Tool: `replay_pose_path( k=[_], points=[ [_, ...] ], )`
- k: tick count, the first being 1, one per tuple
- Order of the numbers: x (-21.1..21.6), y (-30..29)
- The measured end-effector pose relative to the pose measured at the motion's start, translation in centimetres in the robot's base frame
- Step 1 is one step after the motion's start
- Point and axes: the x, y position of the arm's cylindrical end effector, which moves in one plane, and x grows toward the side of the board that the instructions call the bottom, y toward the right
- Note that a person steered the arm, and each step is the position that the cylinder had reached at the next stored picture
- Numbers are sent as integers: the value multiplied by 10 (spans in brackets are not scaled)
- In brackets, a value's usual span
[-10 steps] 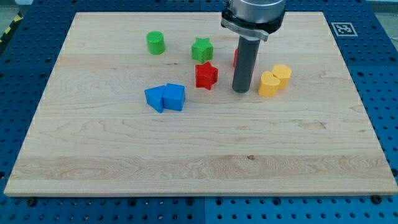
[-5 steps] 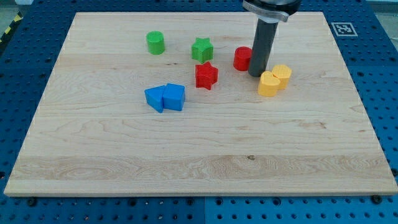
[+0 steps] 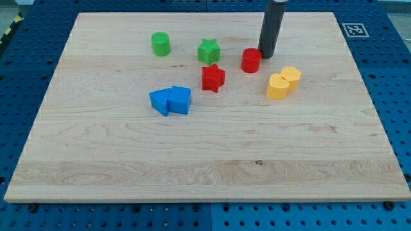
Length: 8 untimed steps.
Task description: Push the red circle into the red star
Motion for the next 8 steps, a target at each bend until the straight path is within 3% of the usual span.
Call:
replay_pose_path(
  k=[4, 8],
  points=[
    [75, -15],
    [34, 1]
  ],
)
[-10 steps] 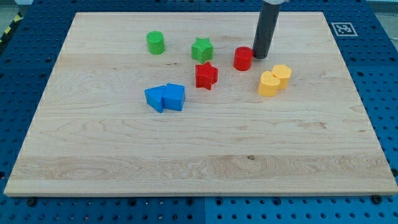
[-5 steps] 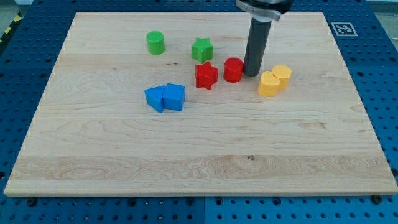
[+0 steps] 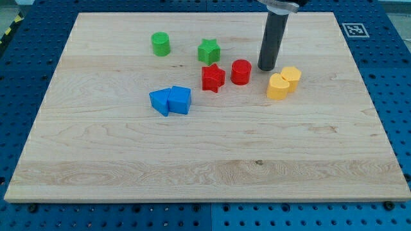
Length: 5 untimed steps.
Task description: Push the red circle into the red star
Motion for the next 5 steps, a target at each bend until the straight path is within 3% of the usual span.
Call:
replay_pose_path(
  k=[5],
  points=[
    [35, -50]
  ],
)
